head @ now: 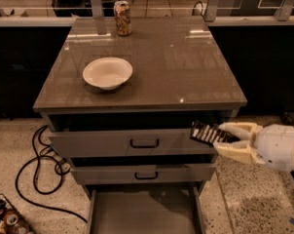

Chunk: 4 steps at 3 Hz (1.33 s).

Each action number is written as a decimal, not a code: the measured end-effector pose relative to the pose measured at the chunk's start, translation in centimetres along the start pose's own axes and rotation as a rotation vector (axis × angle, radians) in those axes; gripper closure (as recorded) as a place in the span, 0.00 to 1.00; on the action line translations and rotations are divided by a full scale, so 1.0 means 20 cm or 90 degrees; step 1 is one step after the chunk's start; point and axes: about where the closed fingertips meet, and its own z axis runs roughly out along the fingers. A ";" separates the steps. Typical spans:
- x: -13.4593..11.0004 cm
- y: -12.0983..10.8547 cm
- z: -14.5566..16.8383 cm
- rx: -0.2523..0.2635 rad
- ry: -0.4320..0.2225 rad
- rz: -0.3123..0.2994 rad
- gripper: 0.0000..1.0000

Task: Place rxbar chocolate into bottom drawer

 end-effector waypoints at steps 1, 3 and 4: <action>0.16 0.05 0.01 -0.034 0.015 0.016 1.00; 0.70 0.38 0.12 -0.108 -0.012 0.050 1.00; 0.84 0.51 0.21 -0.129 -0.027 0.046 1.00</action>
Offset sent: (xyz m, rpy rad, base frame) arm -0.0748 -0.0245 -0.1568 0.0808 0.1694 0.1133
